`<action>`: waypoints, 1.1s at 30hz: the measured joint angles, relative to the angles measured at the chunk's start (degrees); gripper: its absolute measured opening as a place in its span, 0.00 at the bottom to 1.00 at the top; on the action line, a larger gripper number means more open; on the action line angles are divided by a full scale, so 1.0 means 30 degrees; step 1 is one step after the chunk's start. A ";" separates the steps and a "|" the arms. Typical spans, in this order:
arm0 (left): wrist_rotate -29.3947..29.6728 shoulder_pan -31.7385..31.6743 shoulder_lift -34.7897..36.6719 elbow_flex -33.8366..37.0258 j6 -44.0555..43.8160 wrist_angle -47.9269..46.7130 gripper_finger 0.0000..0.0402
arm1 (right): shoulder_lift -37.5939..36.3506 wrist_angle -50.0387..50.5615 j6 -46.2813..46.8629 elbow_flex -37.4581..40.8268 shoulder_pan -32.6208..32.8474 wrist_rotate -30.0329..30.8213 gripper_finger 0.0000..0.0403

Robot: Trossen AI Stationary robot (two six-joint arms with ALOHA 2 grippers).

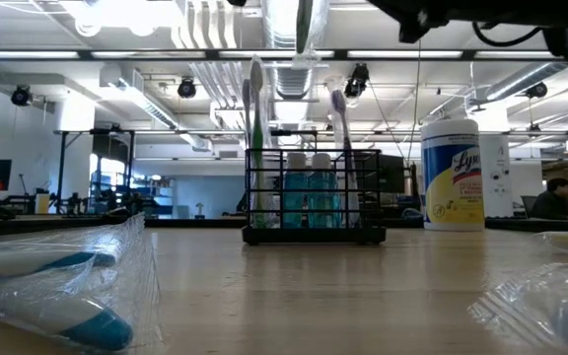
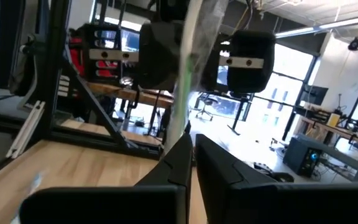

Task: Pick & Place toothbrushing station
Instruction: Put the green toothbrush into the black organizer

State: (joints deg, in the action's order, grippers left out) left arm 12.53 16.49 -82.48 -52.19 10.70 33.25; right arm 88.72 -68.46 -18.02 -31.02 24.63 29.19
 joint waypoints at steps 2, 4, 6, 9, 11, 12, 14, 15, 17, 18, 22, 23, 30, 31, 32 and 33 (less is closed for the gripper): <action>-0.0014 0.0000 0.0000 0.0106 0.0306 0.0202 0.03 | -0.0853 0.0816 0.0118 0.0277 0.0395 0.0472 0.07; -0.0037 -0.0023 0.0000 0.0415 0.0567 0.1354 0.03 | -0.1947 0.2020 0.0354 0.0551 0.0887 0.1127 0.09; -0.0250 -0.0181 -0.0158 0.0796 0.0561 0.2960 0.03 | -0.3225 0.3387 0.0672 0.0821 0.1440 0.1726 0.11; -0.0311 -0.0529 -0.0755 0.1334 0.0389 0.4535 0.03 | -0.5092 0.5416 0.1535 0.1040 0.2244 0.2425 0.12; -0.0313 -0.0818 -0.1417 0.1409 0.0179 0.5239 0.03 | -0.6033 0.6667 0.1966 0.1117 0.2703 0.2486 0.11; -0.0304 -0.0979 -0.1857 0.1416 0.0058 0.5833 0.03 | -0.6368 0.7176 0.2097 0.1165 0.2910 0.2491 0.10; -0.0313 -0.1345 -0.2846 0.1337 -0.0030 0.7168 0.03 | -0.6735 0.7699 0.2208 0.1294 0.3249 0.2582 0.08; -0.0273 -0.1520 -0.3378 0.1303 -0.0013 0.7677 0.03 | -0.6749 0.7749 0.2195 0.1319 0.3386 0.2773 0.06; -0.0145 -0.1901 -0.4394 0.1073 0.0052 0.8685 0.03 | -0.6749 0.7783 0.1961 0.1389 0.3588 0.2923 0.03; 0.0061 -0.2066 -0.4824 0.1012 0.0048 0.8954 0.03 | -0.6749 0.7808 0.1879 0.1396 0.3588 0.2935 0.03; 0.1032 -0.2617 -0.6110 0.0348 0.0149 0.9407 0.03 | -0.6753 0.7855 0.1865 0.1417 0.3588 0.2946 0.02; 0.1029 -0.2731 -0.6439 0.0083 0.0184 0.9413 0.03 | -0.6764 0.7931 0.1844 0.1419 0.3588 0.2950 0.02; 0.1638 -0.3060 -0.7674 -0.0855 0.0500 0.9170 0.03 | -0.6793 0.8256 0.1792 0.1432 0.3588 0.2971 0.02; 0.1797 -0.3060 -0.7713 -0.0850 0.0554 0.8953 0.03 | -0.6793 0.8264 0.1792 0.1432 0.3588 0.2973 0.02; 0.1855 -0.3060 -0.7717 -0.0845 0.0569 0.8765 0.03 | -0.6793 0.8274 0.1785 0.1432 0.3588 0.2971 0.02; 0.1854 -0.3060 -0.7721 -0.0902 0.0599 0.8587 0.03 | -0.6793 0.8281 0.1792 0.1432 0.3588 0.2971 0.02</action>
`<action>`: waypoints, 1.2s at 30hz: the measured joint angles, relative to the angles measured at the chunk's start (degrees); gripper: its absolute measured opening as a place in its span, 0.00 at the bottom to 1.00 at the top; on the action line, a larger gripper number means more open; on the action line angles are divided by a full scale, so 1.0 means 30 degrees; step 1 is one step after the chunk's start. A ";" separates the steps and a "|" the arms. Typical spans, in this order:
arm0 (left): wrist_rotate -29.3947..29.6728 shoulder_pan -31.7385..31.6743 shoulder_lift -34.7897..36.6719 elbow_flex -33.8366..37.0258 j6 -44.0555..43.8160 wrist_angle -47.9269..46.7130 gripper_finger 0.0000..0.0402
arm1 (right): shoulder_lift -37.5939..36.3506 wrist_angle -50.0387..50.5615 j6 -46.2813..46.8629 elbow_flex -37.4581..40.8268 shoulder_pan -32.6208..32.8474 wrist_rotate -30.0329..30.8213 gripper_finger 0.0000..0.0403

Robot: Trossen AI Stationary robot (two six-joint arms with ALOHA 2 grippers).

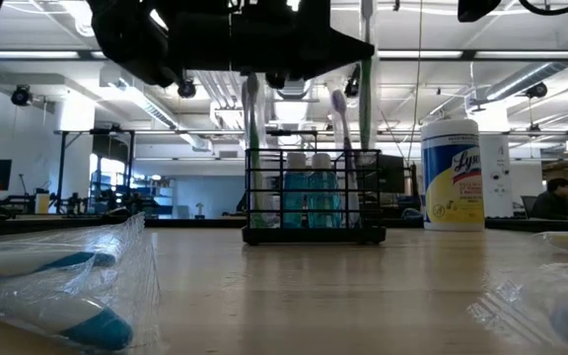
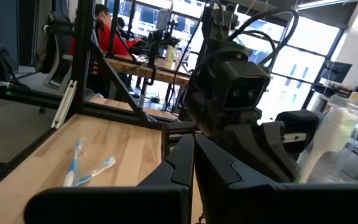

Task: Pick & Place toothbrushing station
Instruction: Put the green toothbrush into the black organizer

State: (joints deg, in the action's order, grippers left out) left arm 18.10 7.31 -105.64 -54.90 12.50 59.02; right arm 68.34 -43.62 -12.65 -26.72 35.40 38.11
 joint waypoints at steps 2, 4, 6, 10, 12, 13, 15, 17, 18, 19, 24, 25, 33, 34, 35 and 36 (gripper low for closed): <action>-0.0003 0.0007 0.0217 -0.0169 0.0369 -0.0421 0.03 | 0.0000 0.0037 -0.0007 0.0000 0.0000 0.0000 0.02; 0.0055 0.0125 0.0398 -0.0587 0.0853 -0.0822 0.03 | 0.0000 0.0034 -0.0081 0.0000 0.0000 0.0000 0.02; 0.0125 0.0303 0.0616 -0.1110 0.1171 -0.1812 0.03 | 0.0000 -0.0001 -0.0211 0.0006 0.0000 -0.0001 0.02; 0.2531 0.0949 0.0634 -0.2883 0.1408 -0.4520 0.03 | -0.0007 -0.0051 -0.0196 0.0007 0.0000 -0.0007 0.02; 0.4488 0.1374 0.0541 -0.3651 0.1487 -0.5246 0.03 | -0.0007 -0.0070 -0.0206 0.0005 0.0000 -0.0005 0.02; 0.5408 0.1622 0.0519 -0.3922 0.1670 -0.5294 0.03 | -0.0007 -0.0067 -0.0189 0.0004 0.0000 -0.0007 0.02; 0.7035 0.2141 0.0507 -0.4273 0.2299 -0.5179 0.03 | -0.0007 -0.0064 -0.0179 0.0000 0.0000 -0.0009 0.02; 0.8716 0.2713 0.0480 -0.4413 0.2913 -0.4707 0.03 | -0.0007 -0.0027 -0.0191 0.0006 0.0000 -0.0009 0.02; 0.9350 0.2995 0.0480 -0.4413 0.3161 -0.4338 0.03 | -0.0007 -0.0013 -0.0196 0.0007 0.0000 -0.0007 0.02; 0.9887 0.3246 0.0480 -0.4413 0.3259 -0.3980 0.03 | -0.0007 -0.0002 -0.0196 0.0001 0.0000 -0.0011 0.02; 1.0826 0.3964 0.0078 -0.4001 0.1276 -0.2574 0.03 | -0.0007 0.0037 -0.0280 0.0036 0.0000 -0.0016 0.02; 1.0994 0.3978 -0.0179 -0.3841 0.1079 -0.2406 0.03 | -0.0007 0.0042 -0.0303 0.0036 0.0000 -0.0022 0.02; 1.2076 0.3929 -0.2917 -0.3847 0.3210 0.2120 0.03 | -0.0029 -0.0055 -0.0781 0.0044 0.0000 -0.0029 0.02; 1.2069 0.3933 -0.3118 -0.3869 0.3625 0.2480 0.03 | -0.0029 -0.0072 -0.0918 0.0044 0.0000 -0.0029 0.02; 1.2106 0.3927 -0.3273 -0.3910 0.3947 0.2539 0.03 | -0.0029 -0.0072 -0.0946 0.0044 0.0000 -0.0029 0.02; 1.2173 0.3914 -0.3352 -0.3975 0.4144 0.2552 0.03 | -0.0029 -0.0072 -0.0954 0.0044 -0.0006 -0.0029 0.02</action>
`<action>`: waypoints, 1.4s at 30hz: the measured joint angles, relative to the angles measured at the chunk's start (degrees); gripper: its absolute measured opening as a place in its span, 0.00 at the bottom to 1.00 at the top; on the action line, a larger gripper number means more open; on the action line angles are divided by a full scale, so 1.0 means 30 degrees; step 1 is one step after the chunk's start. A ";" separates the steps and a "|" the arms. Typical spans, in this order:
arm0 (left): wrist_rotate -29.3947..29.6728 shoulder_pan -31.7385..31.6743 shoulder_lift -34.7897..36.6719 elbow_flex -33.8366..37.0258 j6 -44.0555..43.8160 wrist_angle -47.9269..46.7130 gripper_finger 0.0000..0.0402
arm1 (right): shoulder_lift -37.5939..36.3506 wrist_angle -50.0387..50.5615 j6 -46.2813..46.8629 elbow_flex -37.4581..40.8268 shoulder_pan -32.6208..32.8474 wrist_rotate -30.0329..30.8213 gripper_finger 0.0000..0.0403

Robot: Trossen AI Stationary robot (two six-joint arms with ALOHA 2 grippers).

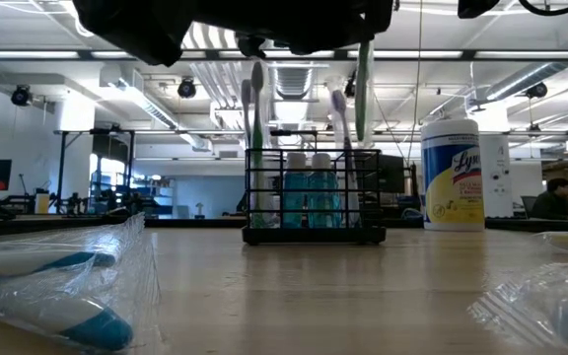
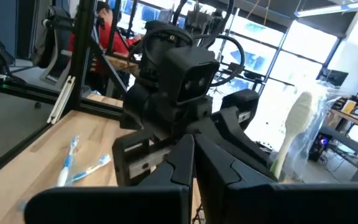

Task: Pick & Place toothbrushing station
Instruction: Put the green toothbrush into the black organizer

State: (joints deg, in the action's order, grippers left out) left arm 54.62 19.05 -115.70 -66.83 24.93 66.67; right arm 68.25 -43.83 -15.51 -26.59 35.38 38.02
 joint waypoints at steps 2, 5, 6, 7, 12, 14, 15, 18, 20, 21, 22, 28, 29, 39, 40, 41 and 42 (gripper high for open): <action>0.0227 -0.0066 -0.0015 -0.0066 0.0137 0.0047 0.03 | -0.0004 -0.0004 -0.0055 0.0000 -0.0009 0.0000 0.02; 0.0248 -0.0285 -0.0015 -0.0036 0.0015 0.0114 0.03 | -0.0007 -0.0007 -0.0182 0.0000 -0.0009 0.0000 0.02; 0.0258 -0.0328 -0.0015 -0.0006 0.0013 0.0078 0.03 | -0.0007 -0.0007 -0.0182 0.0000 -0.0009 0.0000 0.02; 0.0253 -0.0360 -0.0015 0.0000 0.0011 0.0061 0.03 | -0.0007 -0.0007 -0.0183 0.0000 -0.0009 0.0000 0.02; 0.0237 -0.0411 0.0007 0.0023 -0.0281 0.0051 0.03 | -0.0007 -0.0015 -0.0185 0.0000 -0.0009 0.0000 0.02; 0.0208 -0.0546 0.0014 0.0151 -0.0912 -0.0426 0.03 | -0.0007 -0.0015 -0.0187 0.0000 -0.0009 0.0000 0.02; 0.0214 -0.0635 0.0014 0.0153 -0.1273 -0.0845 0.03 | -0.0007 -0.0015 -0.0173 0.0000 -0.0009 0.0000 0.02; 0.0135 -0.0833 0.0014 0.0153 -0.2220 -0.1837 0.03 | -0.0007 -0.0015 -0.0044 0.0000 -0.0009 0.0000 0.02; 0.0023 -0.0927 0.0029 0.0153 -0.2704 -0.2292 0.03 | -0.0007 -0.0015 -0.0051 0.0000 -0.0009 0.0000 0.02; 0.0021 -0.0948 0.0029 0.0153 -0.2751 -0.2415 0.03 | -0.0007 -0.0015 -0.0049 0.0000 -0.0009 0.0000 0.02; 0.0020 -0.0948 0.0029 0.0153 -0.2759 -0.2457 0.03 | -0.0007 -0.0015 -0.0051 0.0000 -0.0009 0.0000 0.02; 0.0027 -0.1029 0.0029 0.0153 -0.2770 -0.2942 0.03 | -0.0007 -0.0015 -0.0058 0.0000 -0.0009 0.0000 0.02; 0.0020 -0.1029 0.0029 0.0153 -0.2746 -0.2977 0.03 | -0.0007 -0.0015 -0.0051 0.0000 -0.0009 0.0000 0.02; -0.0896 -0.0355 0.0528 0.0204 0.0914 -0.2899 0.03 | 0.0000 0.0022 0.0616 0.0000 -0.0060 0.2029 0.02; -0.0986 -0.0185 0.0776 0.0204 0.1407 -0.2724 0.03 | 0.0000 -0.0017 0.0738 0.0000 -0.0060 0.2496 0.02; -0.1125 -0.0060 0.1058 0.0204 0.1822 -0.2482 0.03 | 0.0000 -0.0024 0.0805 0.0000 -0.0060 0.2892 0.02; -0.1258 0.0098 0.1432 0.0204 0.2184 -0.2422 0.03 | 0.0000 -0.0021 0.0866 0.0000 -0.0060 0.3106 0.03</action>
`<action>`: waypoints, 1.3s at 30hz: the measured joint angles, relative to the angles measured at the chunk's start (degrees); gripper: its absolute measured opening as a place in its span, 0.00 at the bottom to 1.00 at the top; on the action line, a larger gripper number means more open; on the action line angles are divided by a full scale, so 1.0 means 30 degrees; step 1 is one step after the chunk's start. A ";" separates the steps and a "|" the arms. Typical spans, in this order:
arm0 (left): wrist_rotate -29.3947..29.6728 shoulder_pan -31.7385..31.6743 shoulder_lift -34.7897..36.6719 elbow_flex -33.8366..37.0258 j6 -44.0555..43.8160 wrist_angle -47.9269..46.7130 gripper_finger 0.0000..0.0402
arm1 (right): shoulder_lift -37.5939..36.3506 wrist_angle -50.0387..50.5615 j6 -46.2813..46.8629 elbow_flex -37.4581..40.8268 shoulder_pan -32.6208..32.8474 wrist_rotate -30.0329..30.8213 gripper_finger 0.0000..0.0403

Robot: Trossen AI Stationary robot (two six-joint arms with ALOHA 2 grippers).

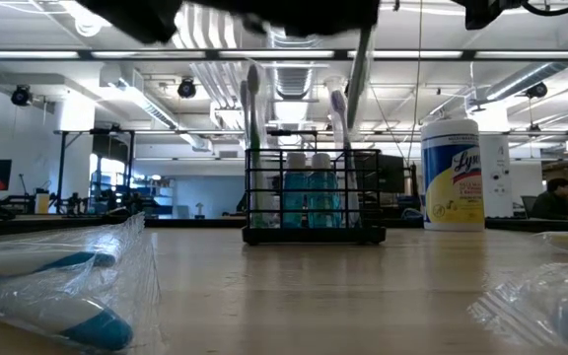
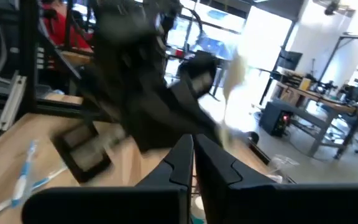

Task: Pick & Place toothbrushing station
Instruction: Put the green toothbrush into the black organizer

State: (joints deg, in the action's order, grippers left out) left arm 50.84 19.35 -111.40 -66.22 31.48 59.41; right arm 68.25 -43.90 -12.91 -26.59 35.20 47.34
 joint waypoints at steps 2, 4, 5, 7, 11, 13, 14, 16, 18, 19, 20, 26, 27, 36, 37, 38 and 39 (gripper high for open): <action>-0.0646 0.0202 0.0791 0.0000 0.0371 -0.0159 0.03 | 0.0000 -0.0007 -0.0098 0.0000 0.0000 0.0095 0.06; -0.1280 0.0345 0.1655 0.0000 0.0405 -0.0923 0.03 | 0.0000 -0.0088 -0.0314 -0.0101 0.0008 0.0129 0.10; -0.1562 0.0396 0.2078 0.0000 0.0293 -0.1472 0.03 | -0.0007 -0.0197 -0.0413 -0.0275 0.0015 0.0114 0.13; -0.2179 0.0490 0.2930 0.0000 -0.0338 -0.2470 0.03 | -0.0083 -0.0364 -0.0798 -0.0595 0.0015 0.0085 0.18; -0.3927 0.0556 0.4557 -0.0007 -0.1770 -0.5371 0.03 | -0.0080 -0.0347 -0.1763 -0.1357 0.0015 -0.0110 0.30; -0.4795 0.0553 0.5026 -0.0007 -0.2248 -0.6451 0.03 | -0.0087 -0.0457 -0.2282 -0.1843 -0.0015 -0.0823 0.35; -0.5104 0.0549 0.5130 -0.0007 -0.2414 -0.6796 0.03 | -0.0087 -0.0479 -0.2558 -0.2058 -0.0007 -0.1066 0.38; -0.5251 0.0549 0.5291 -0.0007 -0.2521 -0.7311 0.03 | -0.0080 -0.0454 -0.2807 -0.2550 0.0000 -0.1425 0.43; -0.5275 0.0549 0.5300 -0.0007 -0.2526 -0.7418 0.03 | -0.0087 -0.0497 -0.2841 -0.2913 -0.0036 -0.1939 0.46; -0.5272 0.0549 0.5300 -0.0007 -0.2534 -0.7531 0.03 | -0.0087 -0.0490 -0.2841 -0.3037 -0.0101 -0.2265 0.48; -0.5280 0.0549 0.5298 -0.0007 -0.2528 -0.7617 0.03 | -0.0087 -0.0466 -0.2827 -0.3107 -0.0181 -0.2566 0.49; -0.5470 0.0549 0.5249 -0.0007 -0.2533 -0.7595 0.03 | -0.0075 -0.0432 -0.1553 -0.3206 -0.1033 -0.3009 0.51; -0.5490 0.0549 0.5246 -0.0007 -0.2538 -0.7595 0.03 | -0.0037 -0.0438 -0.1226 -0.3206 -0.1230 -0.3134 0.51; -0.5636 0.0549 0.5227 -0.0007 -0.2528 -0.7675 0.03 | 0.0015 0.0391 0.1557 -0.3206 -0.2956 -0.6391 0.50; -0.5641 0.0542 0.5227 -0.0007 -0.2526 -0.7677 0.03 | 0.0015 0.0507 0.1754 -0.3206 -0.3080 -0.6535 0.50; -0.5643 0.0521 0.5227 -0.0007 -0.2524 -0.7722 0.03 | 0.0009 0.0599 0.1931 -0.3206 -0.3214 -0.6829 0.50; -0.5643 0.0497 0.5227 -0.0007 -0.2519 -0.7804 0.03 | 0.0007 0.0670 0.2130 -0.3206 -0.3341 -0.7188 0.50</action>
State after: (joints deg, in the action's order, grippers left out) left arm 33.91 20.84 -95.72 -66.24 23.93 35.99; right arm 68.27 -41.89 -6.52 -36.21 25.18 25.77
